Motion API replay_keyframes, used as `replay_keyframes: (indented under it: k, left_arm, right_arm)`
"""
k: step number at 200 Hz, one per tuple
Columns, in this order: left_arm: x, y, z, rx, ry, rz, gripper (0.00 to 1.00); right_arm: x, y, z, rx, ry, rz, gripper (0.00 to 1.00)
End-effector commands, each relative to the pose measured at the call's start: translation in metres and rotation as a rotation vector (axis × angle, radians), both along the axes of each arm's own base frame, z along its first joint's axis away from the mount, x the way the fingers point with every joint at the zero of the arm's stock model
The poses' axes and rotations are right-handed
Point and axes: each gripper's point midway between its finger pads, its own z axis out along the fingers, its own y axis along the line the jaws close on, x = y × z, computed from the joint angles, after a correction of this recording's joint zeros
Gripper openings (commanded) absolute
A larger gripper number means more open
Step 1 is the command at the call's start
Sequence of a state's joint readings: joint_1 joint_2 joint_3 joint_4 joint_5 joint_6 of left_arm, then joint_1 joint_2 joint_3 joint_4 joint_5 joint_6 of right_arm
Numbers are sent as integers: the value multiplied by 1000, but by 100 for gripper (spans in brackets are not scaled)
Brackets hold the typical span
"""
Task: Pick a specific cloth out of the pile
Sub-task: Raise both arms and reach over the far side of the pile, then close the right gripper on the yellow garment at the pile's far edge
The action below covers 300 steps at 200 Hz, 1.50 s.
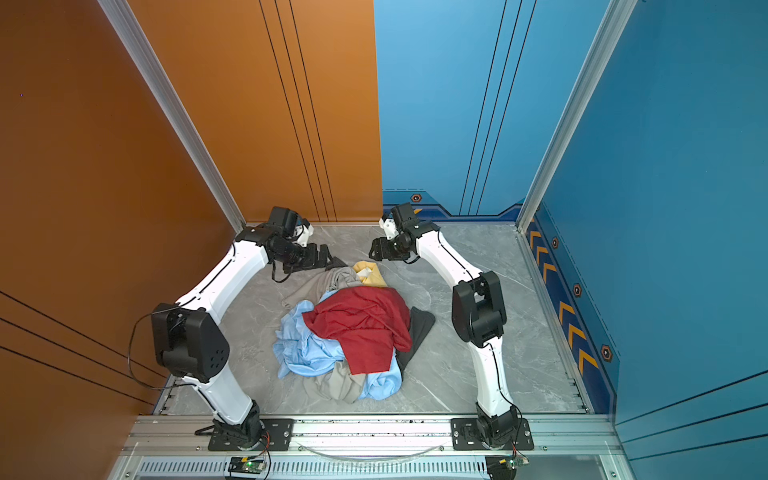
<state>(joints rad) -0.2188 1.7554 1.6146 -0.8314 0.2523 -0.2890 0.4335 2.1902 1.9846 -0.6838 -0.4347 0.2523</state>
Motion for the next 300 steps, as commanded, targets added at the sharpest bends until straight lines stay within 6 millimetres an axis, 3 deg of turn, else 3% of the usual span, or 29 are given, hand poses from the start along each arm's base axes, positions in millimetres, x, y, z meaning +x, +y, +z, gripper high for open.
replay_keyframes:
  k: [1,83,187,225,237,269,300]
  left_arm:
    - [-11,-7,-23,11,78,-31,99]
    - [-9,-13,-42,36,114,-47,100]
    - [-3,-13,-43,49,106,-55,100]
    - [-4,-12,-41,57,96,-58,100]
    - [-3,-12,-40,58,92,-62,100]
    - [-3,-12,-36,63,77,-71,100]
    - [-2,-12,-33,68,67,-75,100]
  right_arm:
    - [-4,8,-14,-2,51,19,67]
    - [12,27,-51,42,116,41,64]
    - [9,47,-77,58,167,66,64]
    - [14,55,-76,63,146,77,58]
    - [17,58,-74,71,139,74,49]
    - [22,65,-65,80,112,72,0]
    - [29,63,-43,54,32,62,0]
